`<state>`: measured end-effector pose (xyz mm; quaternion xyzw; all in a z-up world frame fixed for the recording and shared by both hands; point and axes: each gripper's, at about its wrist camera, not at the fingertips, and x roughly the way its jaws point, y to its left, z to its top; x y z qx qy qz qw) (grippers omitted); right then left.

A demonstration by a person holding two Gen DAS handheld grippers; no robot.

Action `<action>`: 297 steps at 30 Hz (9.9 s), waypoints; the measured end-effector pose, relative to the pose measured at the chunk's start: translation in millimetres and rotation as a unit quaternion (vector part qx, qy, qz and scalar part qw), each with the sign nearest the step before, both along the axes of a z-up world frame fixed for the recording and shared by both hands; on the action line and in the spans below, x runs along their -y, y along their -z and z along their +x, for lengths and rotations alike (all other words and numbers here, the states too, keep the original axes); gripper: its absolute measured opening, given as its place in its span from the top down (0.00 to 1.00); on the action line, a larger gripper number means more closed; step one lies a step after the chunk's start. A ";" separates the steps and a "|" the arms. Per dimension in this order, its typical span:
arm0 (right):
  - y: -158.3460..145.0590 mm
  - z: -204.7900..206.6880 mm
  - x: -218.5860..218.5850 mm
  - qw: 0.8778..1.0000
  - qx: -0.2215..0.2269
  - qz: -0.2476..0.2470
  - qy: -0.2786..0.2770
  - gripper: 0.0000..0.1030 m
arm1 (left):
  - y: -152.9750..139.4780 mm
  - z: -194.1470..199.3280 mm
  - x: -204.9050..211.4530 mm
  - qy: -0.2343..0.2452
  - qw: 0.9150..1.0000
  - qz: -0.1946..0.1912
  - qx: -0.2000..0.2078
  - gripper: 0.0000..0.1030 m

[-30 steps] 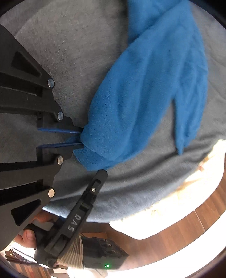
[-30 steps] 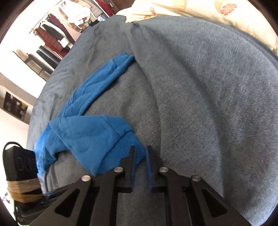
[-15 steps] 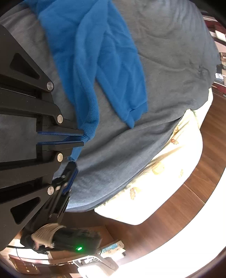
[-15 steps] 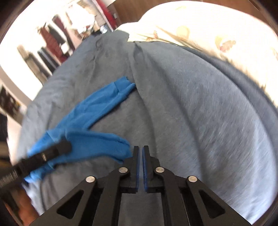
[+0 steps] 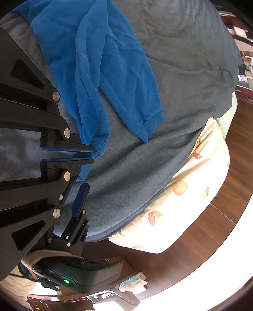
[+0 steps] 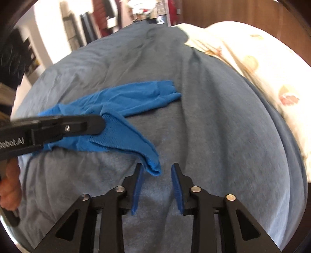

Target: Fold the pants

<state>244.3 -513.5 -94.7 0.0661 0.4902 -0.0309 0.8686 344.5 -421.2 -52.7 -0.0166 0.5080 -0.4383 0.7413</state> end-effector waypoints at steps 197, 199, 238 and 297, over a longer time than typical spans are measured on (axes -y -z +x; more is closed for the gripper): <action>11.4 247.5 -365.6 0.990 -0.055 0.068 -0.108 0.69 | 64.1 157.5 -461.3 -0.065 0.971 0.225 -0.049 0.57; 13.2 248.6 -378.3 0.988 -0.061 0.069 -0.122 0.69 | 76.3 160.2 -470.9 -0.079 0.970 0.219 -0.073 0.57; -43.7 157.0 -361.2 0.982 0.001 0.119 -0.146 0.53 | -20.0 8.7 -447.5 -0.191 0.948 0.239 0.089 0.42; 19.7 162.1 -354.0 0.905 -0.073 0.010 -0.419 0.53 | 74.6 54.4 -427.6 -0.312 0.885 0.336 0.081 0.42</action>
